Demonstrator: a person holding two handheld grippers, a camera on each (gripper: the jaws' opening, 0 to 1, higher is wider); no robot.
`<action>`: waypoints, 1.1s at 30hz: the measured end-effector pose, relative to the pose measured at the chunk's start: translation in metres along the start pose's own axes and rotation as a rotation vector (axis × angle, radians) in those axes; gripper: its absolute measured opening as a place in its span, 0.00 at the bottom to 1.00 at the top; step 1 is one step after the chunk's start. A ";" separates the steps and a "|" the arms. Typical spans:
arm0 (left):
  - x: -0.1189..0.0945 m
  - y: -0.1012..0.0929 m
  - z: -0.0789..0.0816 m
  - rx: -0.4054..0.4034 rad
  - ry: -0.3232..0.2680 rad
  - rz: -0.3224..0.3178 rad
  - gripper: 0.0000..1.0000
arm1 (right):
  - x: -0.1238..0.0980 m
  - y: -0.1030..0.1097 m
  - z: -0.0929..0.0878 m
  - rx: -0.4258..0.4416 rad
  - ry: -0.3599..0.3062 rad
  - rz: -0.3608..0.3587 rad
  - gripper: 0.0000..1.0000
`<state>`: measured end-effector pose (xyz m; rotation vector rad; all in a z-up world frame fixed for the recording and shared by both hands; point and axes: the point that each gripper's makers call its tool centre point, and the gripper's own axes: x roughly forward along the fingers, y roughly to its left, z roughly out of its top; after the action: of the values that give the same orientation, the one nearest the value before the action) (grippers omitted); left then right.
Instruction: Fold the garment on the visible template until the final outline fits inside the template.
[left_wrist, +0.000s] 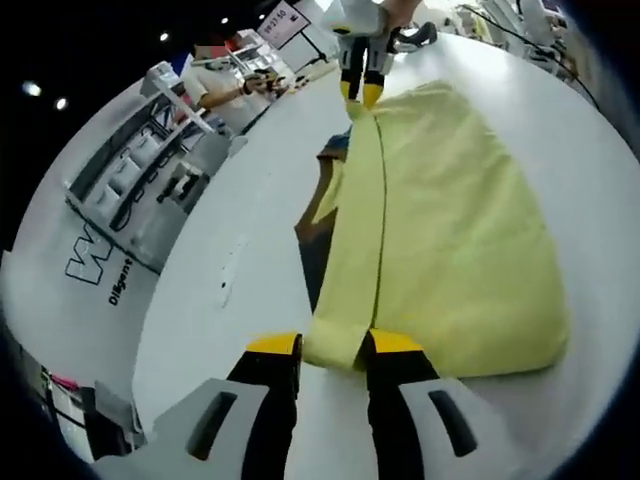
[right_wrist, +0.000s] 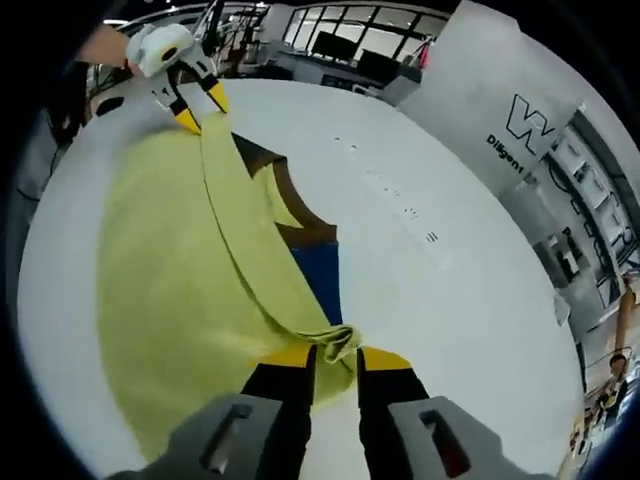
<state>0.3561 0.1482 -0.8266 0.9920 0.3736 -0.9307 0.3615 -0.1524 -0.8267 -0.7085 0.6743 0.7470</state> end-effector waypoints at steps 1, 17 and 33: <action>0.001 0.000 0.000 0.005 -0.001 -0.003 0.19 | 0.001 -0.002 0.001 0.015 -0.009 -0.006 0.03; 0.000 0.020 -0.002 -0.257 -0.070 0.043 0.04 | -0.008 -0.028 -0.011 0.109 -0.029 -0.096 0.00; 0.012 0.042 -0.010 -0.502 -0.025 0.117 0.04 | 0.001 -0.041 -0.022 0.362 -0.061 -0.143 0.00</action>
<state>0.3987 0.1594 -0.8166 0.5348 0.4936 -0.6940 0.3877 -0.1906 -0.8265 -0.3953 0.6733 0.4947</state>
